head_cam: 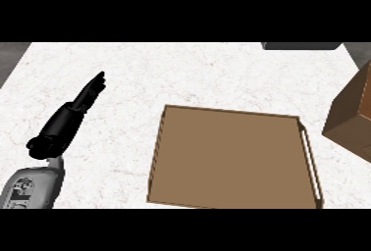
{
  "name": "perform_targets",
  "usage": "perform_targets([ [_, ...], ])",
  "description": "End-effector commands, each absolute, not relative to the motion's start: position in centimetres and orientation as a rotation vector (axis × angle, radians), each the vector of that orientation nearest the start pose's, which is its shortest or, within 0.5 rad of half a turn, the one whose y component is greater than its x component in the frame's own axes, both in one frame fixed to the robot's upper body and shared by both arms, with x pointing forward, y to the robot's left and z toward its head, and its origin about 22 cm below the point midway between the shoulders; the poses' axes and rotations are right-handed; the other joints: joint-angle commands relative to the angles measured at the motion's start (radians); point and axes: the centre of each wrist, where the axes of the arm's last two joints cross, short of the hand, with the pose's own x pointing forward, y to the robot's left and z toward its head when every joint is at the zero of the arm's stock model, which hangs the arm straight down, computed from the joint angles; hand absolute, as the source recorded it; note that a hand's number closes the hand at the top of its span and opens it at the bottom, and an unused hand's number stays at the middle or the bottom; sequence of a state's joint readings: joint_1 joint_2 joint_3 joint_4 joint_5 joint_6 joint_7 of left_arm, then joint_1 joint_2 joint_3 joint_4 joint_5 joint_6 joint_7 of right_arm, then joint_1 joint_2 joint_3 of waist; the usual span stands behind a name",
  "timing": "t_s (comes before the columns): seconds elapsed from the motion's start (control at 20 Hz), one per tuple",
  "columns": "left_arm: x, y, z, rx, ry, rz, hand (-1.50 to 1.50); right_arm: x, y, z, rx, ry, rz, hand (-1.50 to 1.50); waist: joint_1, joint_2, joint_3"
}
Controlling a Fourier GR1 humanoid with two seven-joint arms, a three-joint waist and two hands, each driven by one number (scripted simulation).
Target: Pick the pear from the tray and place it in the cardboard box
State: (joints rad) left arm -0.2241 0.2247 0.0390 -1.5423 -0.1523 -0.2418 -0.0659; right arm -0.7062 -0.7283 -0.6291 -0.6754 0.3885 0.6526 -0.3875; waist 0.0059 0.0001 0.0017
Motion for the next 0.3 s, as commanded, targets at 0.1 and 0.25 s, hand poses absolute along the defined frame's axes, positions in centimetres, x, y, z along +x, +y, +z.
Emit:
perform_targets([
  [0.1,29.3,25.5,5.7,0.085,-1.755,-0.522,0.00,32.1,-54.0,16.5,-0.195,-1.682,0.081,-1.50,0.008,0.008,0.000],
  [0.25,29.4,25.9,6.6,0.080,-1.762,-0.562,0.00,30.7,-55.9,17.8,-0.258,-1.716,0.001,-1.50,0.030,0.015,0.002],
])
